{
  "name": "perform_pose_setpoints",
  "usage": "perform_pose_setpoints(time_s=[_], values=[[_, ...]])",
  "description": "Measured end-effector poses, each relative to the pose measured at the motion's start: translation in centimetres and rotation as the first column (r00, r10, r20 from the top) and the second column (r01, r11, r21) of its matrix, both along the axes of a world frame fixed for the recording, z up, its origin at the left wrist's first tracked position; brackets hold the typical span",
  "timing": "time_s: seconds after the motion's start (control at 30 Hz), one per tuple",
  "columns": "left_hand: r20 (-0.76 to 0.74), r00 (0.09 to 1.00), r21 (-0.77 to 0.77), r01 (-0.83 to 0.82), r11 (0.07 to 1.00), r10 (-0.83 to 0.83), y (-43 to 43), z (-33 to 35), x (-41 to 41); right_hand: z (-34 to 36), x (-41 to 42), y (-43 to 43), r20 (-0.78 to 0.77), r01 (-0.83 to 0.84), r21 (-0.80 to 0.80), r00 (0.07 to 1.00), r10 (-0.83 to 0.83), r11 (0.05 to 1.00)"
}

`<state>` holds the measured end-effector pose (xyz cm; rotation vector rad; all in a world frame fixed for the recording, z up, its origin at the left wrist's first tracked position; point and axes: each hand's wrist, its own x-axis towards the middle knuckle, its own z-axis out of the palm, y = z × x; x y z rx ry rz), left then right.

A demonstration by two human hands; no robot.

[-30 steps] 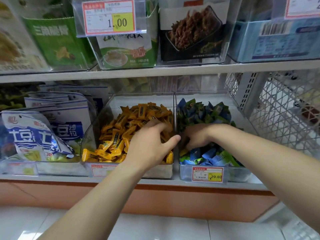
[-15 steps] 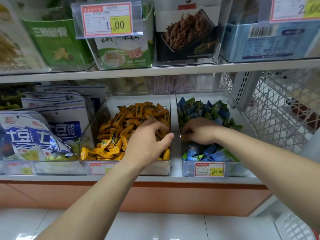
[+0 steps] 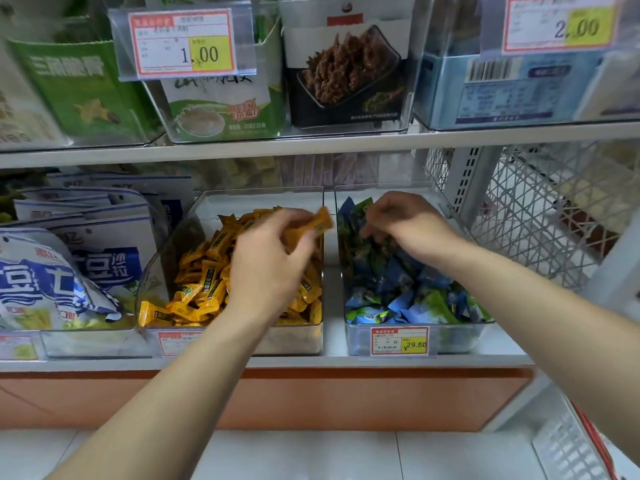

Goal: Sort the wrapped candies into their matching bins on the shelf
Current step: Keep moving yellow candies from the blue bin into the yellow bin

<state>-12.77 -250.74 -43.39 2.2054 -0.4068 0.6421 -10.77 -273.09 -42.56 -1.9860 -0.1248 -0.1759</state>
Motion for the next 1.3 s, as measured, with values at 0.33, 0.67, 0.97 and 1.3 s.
perform_pose_setpoints(time_s=[0.33,0.67,0.97,1.3], values=[[-0.153,0.988,0.316,0.027,0.948,0.023,-0.9,-1.9,-0.8,-2.8,6.1,0.8,-0.238,-0.316,-0.627,0.948,0.212,0.712],[-0.248,0.969,0.274,0.067,0.959,0.003,-1.1,-3.5,-0.5,-3.0,4.4,0.5,-0.403,-0.426,-0.821,0.904,0.142,0.379],[-0.26,0.965,0.243,0.091,0.966,-0.025,-1.2,-3.5,-0.6,-4.1,6.7,2.2,-0.133,-0.204,-0.702,0.979,0.155,0.683],[-0.269,0.962,0.216,0.114,0.97,-0.053,-1.0,-3.6,-0.7,-7.0,7.9,2.1,-0.086,-0.087,-0.473,0.995,0.053,0.877]])
